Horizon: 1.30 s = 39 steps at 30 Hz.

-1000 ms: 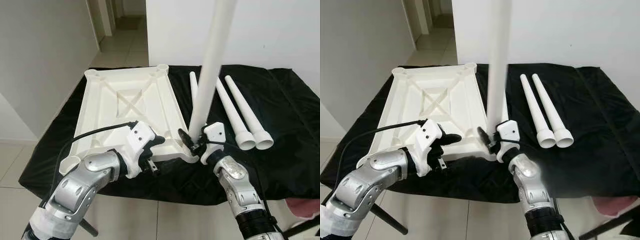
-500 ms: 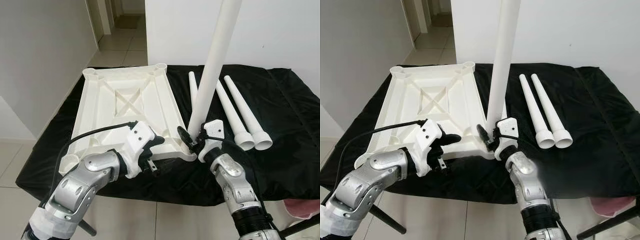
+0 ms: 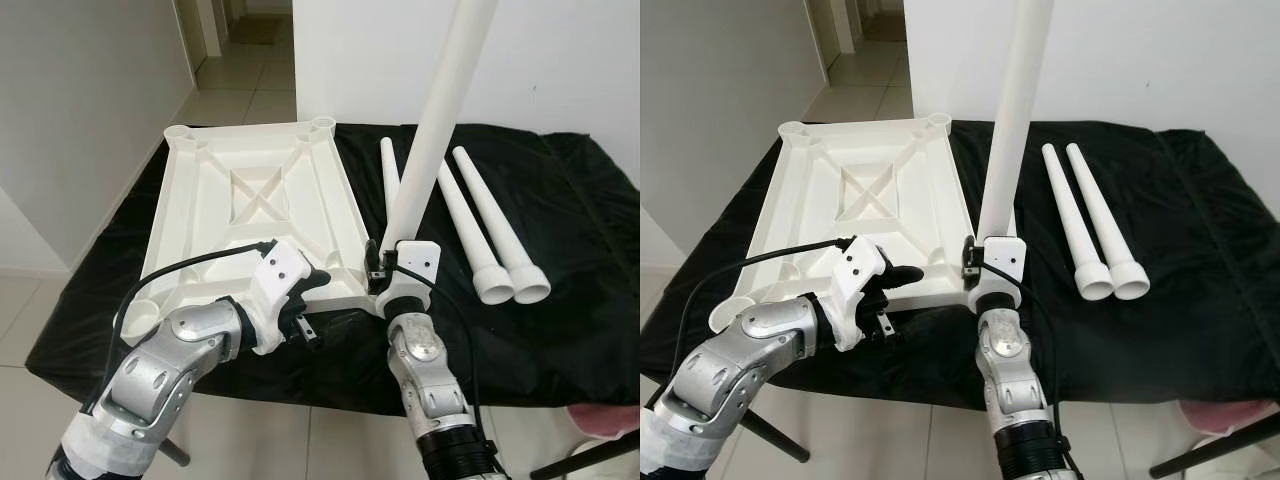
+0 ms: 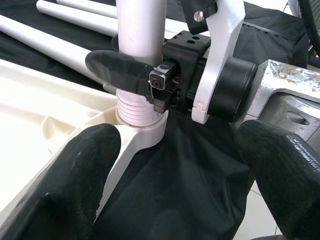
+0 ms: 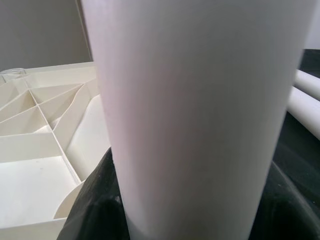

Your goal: Building children table

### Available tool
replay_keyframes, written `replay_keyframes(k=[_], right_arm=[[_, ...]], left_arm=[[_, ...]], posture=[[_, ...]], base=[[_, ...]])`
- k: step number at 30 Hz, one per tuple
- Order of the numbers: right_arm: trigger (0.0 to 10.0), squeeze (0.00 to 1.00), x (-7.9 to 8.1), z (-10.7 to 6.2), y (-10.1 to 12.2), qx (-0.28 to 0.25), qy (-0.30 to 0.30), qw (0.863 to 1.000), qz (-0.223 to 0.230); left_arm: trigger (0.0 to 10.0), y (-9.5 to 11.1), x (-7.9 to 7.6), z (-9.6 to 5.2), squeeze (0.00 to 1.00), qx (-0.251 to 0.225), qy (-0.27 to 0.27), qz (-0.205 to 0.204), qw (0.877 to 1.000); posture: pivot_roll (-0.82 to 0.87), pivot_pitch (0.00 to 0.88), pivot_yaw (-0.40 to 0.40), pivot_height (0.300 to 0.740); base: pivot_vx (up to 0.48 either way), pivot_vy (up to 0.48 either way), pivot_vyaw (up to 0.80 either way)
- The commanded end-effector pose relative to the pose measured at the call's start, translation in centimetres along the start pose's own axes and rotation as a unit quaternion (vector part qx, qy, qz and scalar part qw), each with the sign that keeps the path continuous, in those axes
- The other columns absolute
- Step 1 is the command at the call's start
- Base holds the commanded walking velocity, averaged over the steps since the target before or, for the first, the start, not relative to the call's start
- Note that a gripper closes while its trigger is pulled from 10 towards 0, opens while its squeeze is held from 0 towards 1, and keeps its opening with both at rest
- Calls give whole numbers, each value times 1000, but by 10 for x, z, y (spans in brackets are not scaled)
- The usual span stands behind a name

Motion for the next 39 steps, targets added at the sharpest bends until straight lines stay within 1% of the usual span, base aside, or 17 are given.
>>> replay_keyframes(k=[1, 3, 4, 5, 6, 14, 15, 20, 23, 24, 26, 33, 34, 35, 37, 38, 39], right_arm=[[10000, 0, -10, -5, -18, 38, -30, 998, 27], [10000, 20, -11, -4, -12, 24, -10, 999, 32], [10000, 620, -11, -4, -9, 19, -1, 999, 37], [10000, 620, -11, -4, -9, 19, -1, 999, 37], [10000, 1000, -10, -3, -7, 15, 13, 999, 46], [10000, 1000, -9, 0, 9, -4, 72, 997, 25], [10000, 0, -12, 1, 12, 0, 93, 995, 19], [10000, 0, -18, 1, 15, 16, 156, 988, 8], [10000, 0, -24, 4, 13, 45, 229, 972, -25], [10000, 0, -24, 4, 13, 45, 229, 972, -25], [10000, 0, -27, 7, 11, 65, 275, 958, -55], [9765, 0, -25, 14, 8, 93, 331, 935, -91], [7804, 0, -25, 16, 7, 99, 338, 930, -100], [2941, 0, -27, 18, 7, 105, 345, 926, -106], [2941, 0, -28, 19, 7, 108, 350, 924, -109], [902, 0, -29, 20, 7, 111, 351, 923, -111], [902, 0, -31, 20, 7, 112, 351, 923, -113]], left_arm=[[10000, -2, 4, -1, 0, 10, 17, 0, 1000], [10000, -3, 3, -1, 0, 11, 15, 1, 1000], [10000, -3, 3, 0, 0, 11, 14, 2, 1000], [10000, -3, 3, 0, 0, 11, 14, 2, 1000], [10000, -3, 3, 0, 0, 11, 14, 2, 1000], [10000, -3, 2, 3, 0, 9, 10, 3, 1000], [10000, -3, 2, 3, 0, 8, 8, 3, 1000], [10000, -3, 1, 5, 0, 8, 7, 3, 1000], [10000, -5, -2, 8, 0, 8, 3, -1, 1000], [10000, -5, -2, 8, 0, 8, 3, -1, 1000], [10000, -8, -7, 10, 0, 11, -3, -1, 1000], [10000, -16, -13, 17, 0, 20, -4, -2, 1000], [10000, -17, -16, 19, 0, 21, -5, -4, 1000], [10000, -18, -18, 20, 0, 21, -5, -6, 1000], [10000, -18, -20, 21, 0, 20, -6, -8, 1000], [10000, -18, -21, 21, 0, 20, -7, -9, 1000], [10000, -18, -22, 21, 0, 20, -7, -9, 1000]], posture=[[-41, 33, 37, 740], [-44, 25, 39, 740], [-44, 22, 39, 740], [-44, 22, 39, 740], [-44, 22, 39, 740], [-54, 6, 40, 740], [-56, 3, 39, 740], [-59, 0, 39, 740], [-66, 0, 41, 740], [-66, 0, 41, 740], [-68, 0, 41, 740], [-69, 0, 39, 740], [-69, 0, 39, 740], [-68, 0, 37, 740], [-68, 0, 37, 740], [-65, 0, 36, 740], [-64, 0, 35, 740]], base=[[0, 0, 0], [0, 0, 0], [0, 0, 0], [0, 0, 0], [0, 0, 0], [0, 0, 0], [0, 0, 0], [0, 0, 0], [0, 0, 0], [0, 0, 0], [0, 0, 0], [0, 0, 0], [0, 0, 0], [0, 0, 0], [0, 0, 0], [0, 0, 0], [0, 0, 0]])
Point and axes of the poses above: a point about 5 cm out from each wrist's last joint towards the gripper, its own z axis pointing out of the wrist towards the gripper, its own y axis along the axis of the wrist's last joint, x = y × z, the point moved 3 cm from there along z, pointing out of the wrist towards the gripper, and after that the axes turned 12 degrees about z, right-handed, at the moved point
